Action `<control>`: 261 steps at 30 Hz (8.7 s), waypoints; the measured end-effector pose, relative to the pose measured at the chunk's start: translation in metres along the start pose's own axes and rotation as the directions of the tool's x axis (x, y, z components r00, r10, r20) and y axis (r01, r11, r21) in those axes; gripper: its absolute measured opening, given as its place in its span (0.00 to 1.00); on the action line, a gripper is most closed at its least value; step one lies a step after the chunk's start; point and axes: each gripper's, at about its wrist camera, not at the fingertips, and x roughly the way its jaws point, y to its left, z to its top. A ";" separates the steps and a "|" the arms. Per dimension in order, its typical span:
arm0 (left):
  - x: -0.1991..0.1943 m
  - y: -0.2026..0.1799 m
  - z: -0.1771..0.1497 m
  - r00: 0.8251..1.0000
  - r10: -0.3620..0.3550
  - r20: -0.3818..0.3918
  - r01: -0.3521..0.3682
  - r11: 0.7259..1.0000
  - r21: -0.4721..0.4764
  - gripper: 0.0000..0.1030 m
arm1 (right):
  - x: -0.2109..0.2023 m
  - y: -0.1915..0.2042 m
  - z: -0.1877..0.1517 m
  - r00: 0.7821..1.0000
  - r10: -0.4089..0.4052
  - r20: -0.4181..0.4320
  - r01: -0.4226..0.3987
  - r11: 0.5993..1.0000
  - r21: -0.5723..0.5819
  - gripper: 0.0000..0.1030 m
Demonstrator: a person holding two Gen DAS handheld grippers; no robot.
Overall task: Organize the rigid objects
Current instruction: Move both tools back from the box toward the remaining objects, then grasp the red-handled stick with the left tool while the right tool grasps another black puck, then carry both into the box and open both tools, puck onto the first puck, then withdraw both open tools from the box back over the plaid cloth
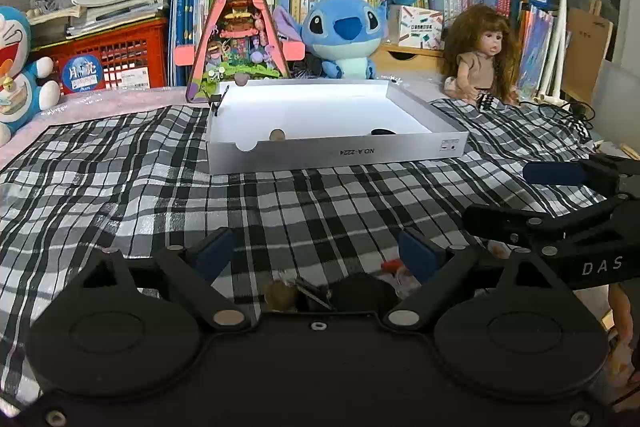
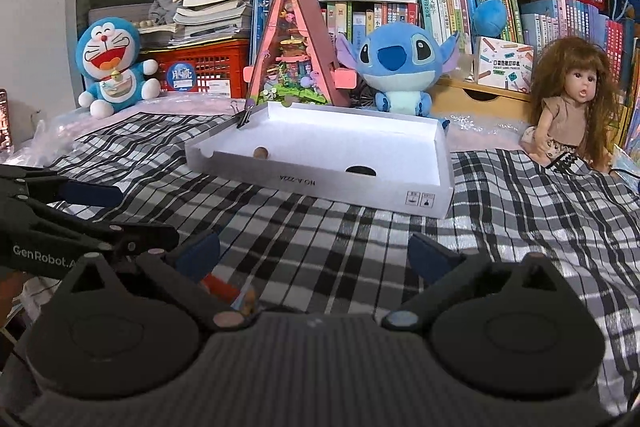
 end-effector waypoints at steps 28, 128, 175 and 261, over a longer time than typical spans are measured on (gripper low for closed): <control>-0.029 -0.011 -0.049 1.000 0.000 -0.008 0.000 0.997 0.082 0.52 | -0.020 0.028 -0.041 1.000 0.024 -0.019 -0.026 0.996 -0.087 0.67; 0.132 0.039 0.143 0.999 0.005 -0.039 -0.011 0.985 -0.170 0.41 | 0.103 -0.068 0.108 0.989 0.042 -0.141 0.007 0.944 0.331 0.36; 0.218 0.037 0.115 0.978 0.159 -0.136 -0.169 0.984 -0.060 0.41 | 0.206 -0.055 0.091 0.950 -0.094 -0.298 0.158 0.967 0.198 0.36; -0.019 0.017 -0.052 0.996 0.083 0.037 -0.084 0.996 0.014 0.67 | -0.002 -0.001 -0.048 0.996 -0.063 -0.059 0.068 0.994 0.088 0.93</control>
